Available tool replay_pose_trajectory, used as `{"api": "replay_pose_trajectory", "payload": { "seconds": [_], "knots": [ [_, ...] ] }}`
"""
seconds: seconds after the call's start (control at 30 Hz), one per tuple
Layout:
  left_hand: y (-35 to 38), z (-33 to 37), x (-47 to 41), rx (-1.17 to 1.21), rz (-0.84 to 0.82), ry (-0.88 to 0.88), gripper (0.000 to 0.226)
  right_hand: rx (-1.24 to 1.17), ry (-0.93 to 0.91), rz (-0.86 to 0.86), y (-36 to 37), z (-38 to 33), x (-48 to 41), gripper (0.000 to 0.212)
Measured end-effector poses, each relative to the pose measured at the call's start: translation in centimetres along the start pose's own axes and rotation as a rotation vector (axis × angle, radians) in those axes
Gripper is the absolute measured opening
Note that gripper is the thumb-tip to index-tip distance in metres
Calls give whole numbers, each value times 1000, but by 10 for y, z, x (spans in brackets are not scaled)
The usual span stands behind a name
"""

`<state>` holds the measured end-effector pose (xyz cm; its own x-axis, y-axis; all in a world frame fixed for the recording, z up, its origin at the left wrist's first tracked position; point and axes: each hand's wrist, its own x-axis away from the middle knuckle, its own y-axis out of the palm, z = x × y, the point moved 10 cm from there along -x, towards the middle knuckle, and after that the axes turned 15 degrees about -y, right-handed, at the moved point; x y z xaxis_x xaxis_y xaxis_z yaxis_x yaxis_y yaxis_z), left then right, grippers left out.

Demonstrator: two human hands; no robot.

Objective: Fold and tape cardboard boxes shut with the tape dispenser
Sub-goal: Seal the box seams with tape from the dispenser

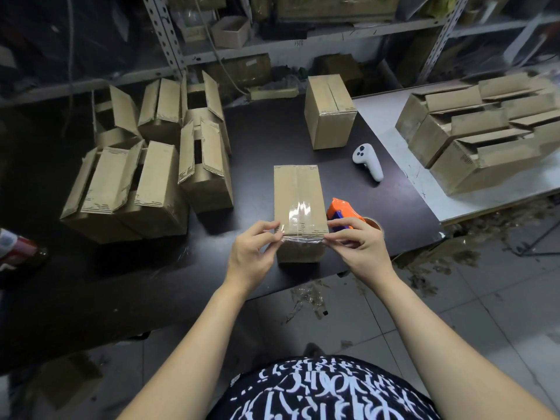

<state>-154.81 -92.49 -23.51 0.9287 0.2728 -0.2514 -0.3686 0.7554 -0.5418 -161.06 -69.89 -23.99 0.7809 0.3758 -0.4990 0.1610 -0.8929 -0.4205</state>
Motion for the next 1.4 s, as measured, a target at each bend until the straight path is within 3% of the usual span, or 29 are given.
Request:
{"api": "replay_pose_trajectory", "payload": {
  "seconds": [0.17,0.37,0.57,0.8,0.93,1.1,1.23,1.4],
  "knots": [
    [6,3,10,-21,14,49,13,-13,68,-12,4,7,9,16],
    [4,-5,17,61,-9,-11,25,-15,71,-77,4,7,7,11],
    [-3,-14,10,184,44,-214,12,8,107,-2,6,9,3,8],
    [1,-10,2,100,24,-144,11,24,42,-35,8,5,-3,15],
    [3,-6,1,35,7,-63,15,54,19,-108,12,4,-8,14],
    [4,-8,-8,40,43,-195,44,291,-97,-328,35,-11,-22,25],
    [11,3,-16,-30,51,-145,58,347,-64,-240,30,-12,-19,33],
    [9,-3,-14,-46,7,-139,42,163,15,-193,21,-3,-16,23]
  ]
}}
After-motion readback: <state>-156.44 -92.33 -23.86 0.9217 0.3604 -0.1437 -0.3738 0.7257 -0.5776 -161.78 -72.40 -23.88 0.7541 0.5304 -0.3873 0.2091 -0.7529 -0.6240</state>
